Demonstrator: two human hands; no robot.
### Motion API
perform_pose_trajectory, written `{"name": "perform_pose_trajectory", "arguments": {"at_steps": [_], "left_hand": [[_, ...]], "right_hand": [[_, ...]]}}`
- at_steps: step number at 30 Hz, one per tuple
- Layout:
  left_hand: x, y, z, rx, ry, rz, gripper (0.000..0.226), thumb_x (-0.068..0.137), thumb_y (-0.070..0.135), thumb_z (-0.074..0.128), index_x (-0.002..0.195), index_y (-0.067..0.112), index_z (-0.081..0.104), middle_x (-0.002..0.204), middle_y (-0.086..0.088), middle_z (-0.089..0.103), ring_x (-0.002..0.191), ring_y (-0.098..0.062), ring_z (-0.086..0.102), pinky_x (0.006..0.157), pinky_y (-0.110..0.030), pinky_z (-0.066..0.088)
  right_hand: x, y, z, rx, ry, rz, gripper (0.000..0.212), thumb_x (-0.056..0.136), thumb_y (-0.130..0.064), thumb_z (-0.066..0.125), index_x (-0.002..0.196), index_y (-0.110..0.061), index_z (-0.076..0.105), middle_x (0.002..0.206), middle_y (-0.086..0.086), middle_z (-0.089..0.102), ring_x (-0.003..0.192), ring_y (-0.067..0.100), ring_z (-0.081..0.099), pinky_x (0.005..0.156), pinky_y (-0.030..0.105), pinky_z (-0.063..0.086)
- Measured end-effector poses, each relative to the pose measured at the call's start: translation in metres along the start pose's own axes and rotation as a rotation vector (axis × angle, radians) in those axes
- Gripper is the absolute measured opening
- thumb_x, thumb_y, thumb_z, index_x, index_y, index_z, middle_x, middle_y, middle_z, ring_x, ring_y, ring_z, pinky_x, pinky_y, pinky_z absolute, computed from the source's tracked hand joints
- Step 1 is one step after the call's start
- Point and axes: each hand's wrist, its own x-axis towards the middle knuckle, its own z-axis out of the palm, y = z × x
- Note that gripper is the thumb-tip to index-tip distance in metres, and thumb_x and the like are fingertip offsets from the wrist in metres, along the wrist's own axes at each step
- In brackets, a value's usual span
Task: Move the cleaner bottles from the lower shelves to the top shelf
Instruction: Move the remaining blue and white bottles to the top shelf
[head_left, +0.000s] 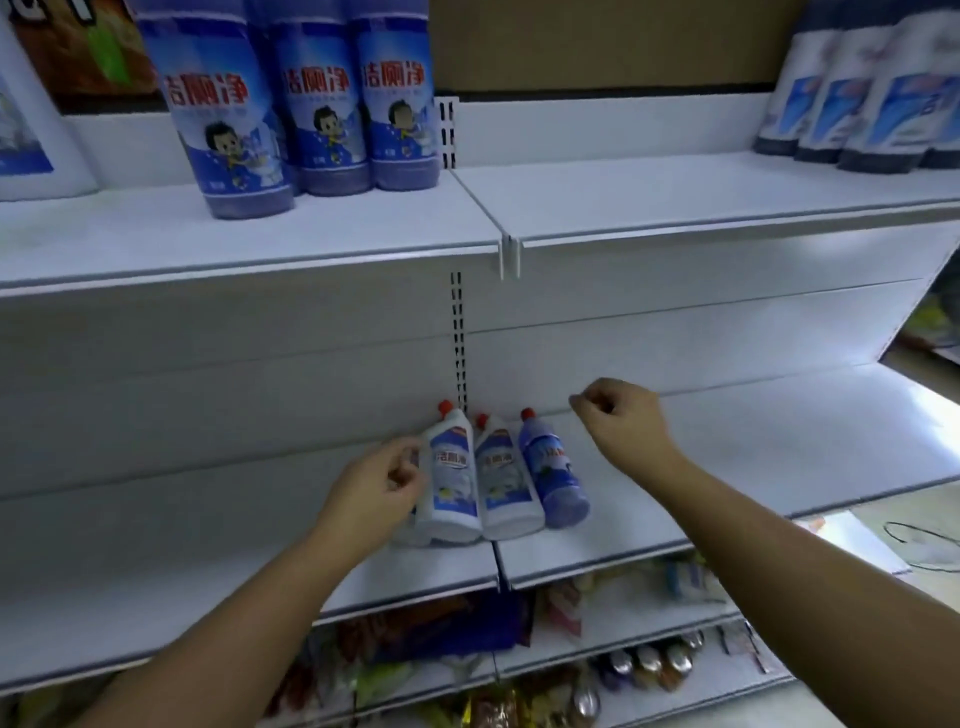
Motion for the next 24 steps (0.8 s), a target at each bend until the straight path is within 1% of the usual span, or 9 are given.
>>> {"name": "perform_pose_trajectory", "arguments": {"at_steps": [3, 5, 8, 11, 14, 15, 18, 21, 24], "left_hand": [[0.024, -0.008, 0.027, 0.058, -0.156, -0.118, 0.051, 0.085, 0.019, 0.063, 0.132, 0.025, 0.047, 0.114, -0.002, 0.062, 0.096, -0.017, 0.060, 0.080, -0.028, 0.049], [0.037, -0.009, 0.042, 0.079, -0.192, -0.164, 0.062, 0.082, 0.023, 0.067, 0.137, 0.022, 0.039, 0.126, -0.004, 0.057, 0.106, -0.021, 0.057, 0.083, -0.029, 0.047], [0.059, -0.012, 0.062, 0.040, -0.157, -0.290, 0.064, 0.076, 0.024, 0.074, 0.130, 0.011, 0.042, 0.122, -0.007, 0.058, 0.102, -0.026, 0.060, 0.080, -0.030, 0.048], [0.075, -0.018, 0.078, -0.038, -0.169, -0.410, 0.067, 0.062, 0.032, 0.082, 0.120, 0.015, 0.052, 0.111, -0.005, 0.066, 0.087, -0.022, 0.065, 0.067, -0.026, 0.051], [0.085, -0.026, 0.090, 0.002, -0.148, -0.458, 0.080, 0.045, 0.036, 0.085, 0.116, 0.022, 0.052, 0.097, -0.001, 0.068, 0.075, -0.018, 0.067, 0.063, -0.028, 0.056], [0.087, -0.026, 0.092, 0.048, -0.138, -0.457, 0.081, 0.043, 0.037, 0.085, 0.116, 0.022, 0.052, 0.095, 0.000, 0.067, 0.072, -0.016, 0.066, 0.064, -0.028, 0.056], [0.087, -0.021, 0.092, 0.245, -0.123, -0.416, 0.084, 0.049, 0.039, 0.086, 0.119, 0.017, 0.045, 0.092, 0.003, 0.054, 0.071, -0.016, 0.056, 0.059, -0.025, 0.046], [0.086, -0.016, 0.092, 0.284, -0.091, -0.411, 0.087, 0.055, 0.040, 0.086, 0.124, 0.015, 0.040, 0.094, 0.002, 0.047, 0.077, -0.018, 0.051, 0.066, -0.028, 0.043], [0.084, -0.015, 0.093, 0.227, -0.065, -0.415, 0.080, 0.059, 0.033, 0.086, 0.123, 0.013, 0.041, 0.094, 0.002, 0.048, 0.077, -0.018, 0.051, 0.065, -0.028, 0.041]], "right_hand": [[0.004, 0.058, 0.022, -0.010, -0.076, 0.304, 0.025, 0.087, -0.026, 0.058, 0.078, -0.004, 0.066, 0.077, 0.015, 0.068, 0.077, 0.033, 0.063, 0.068, 0.033, 0.048], [-0.001, 0.082, 0.037, 0.000, -0.070, 0.436, 0.026, 0.088, -0.028, 0.056, 0.086, -0.004, 0.066, 0.085, 0.016, 0.069, 0.079, 0.031, 0.063, 0.074, 0.038, 0.051], [-0.007, 0.103, 0.062, 0.039, -0.104, 0.599, 0.038, 0.089, -0.037, 0.055, 0.109, -0.004, 0.059, 0.100, 0.013, 0.067, 0.085, 0.026, 0.060, 0.072, 0.034, 0.048], [-0.001, 0.110, 0.090, 0.179, -0.288, 0.763, 0.059, 0.088, -0.046, 0.054, 0.128, -0.002, 0.047, 0.117, 0.017, 0.060, 0.100, 0.029, 0.060, 0.077, 0.035, 0.050], [0.012, 0.116, 0.103, 0.270, -0.411, 0.835, 0.053, 0.087, -0.038, 0.060, 0.121, 0.002, 0.053, 0.112, 0.020, 0.063, 0.099, 0.033, 0.062, 0.088, 0.042, 0.053], [0.016, 0.117, 0.104, 0.298, -0.436, 0.858, 0.051, 0.086, -0.036, 0.062, 0.119, 0.002, 0.054, 0.112, 0.021, 0.064, 0.099, 0.034, 0.063, 0.086, 0.042, 0.054], [0.026, 0.122, 0.100, 0.323, -0.533, 0.880, 0.046, 0.082, -0.031, 0.067, 0.114, 0.000, 0.057, 0.105, 0.018, 0.066, 0.089, 0.030, 0.062, 0.066, 0.031, 0.052], [0.030, 0.126, 0.100, 0.310, -0.616, 0.856, 0.049, 0.074, -0.027, 0.074, 0.113, -0.002, 0.058, 0.106, 0.016, 0.069, 0.094, 0.031, 0.066, 0.074, 0.033, 0.054], [0.029, 0.128, 0.102, 0.339, -0.601, 0.858, 0.060, 0.067, -0.029, 0.078, 0.116, -0.004, 0.056, 0.105, 0.016, 0.068, 0.093, 0.031, 0.067, 0.075, 0.035, 0.056]]}}
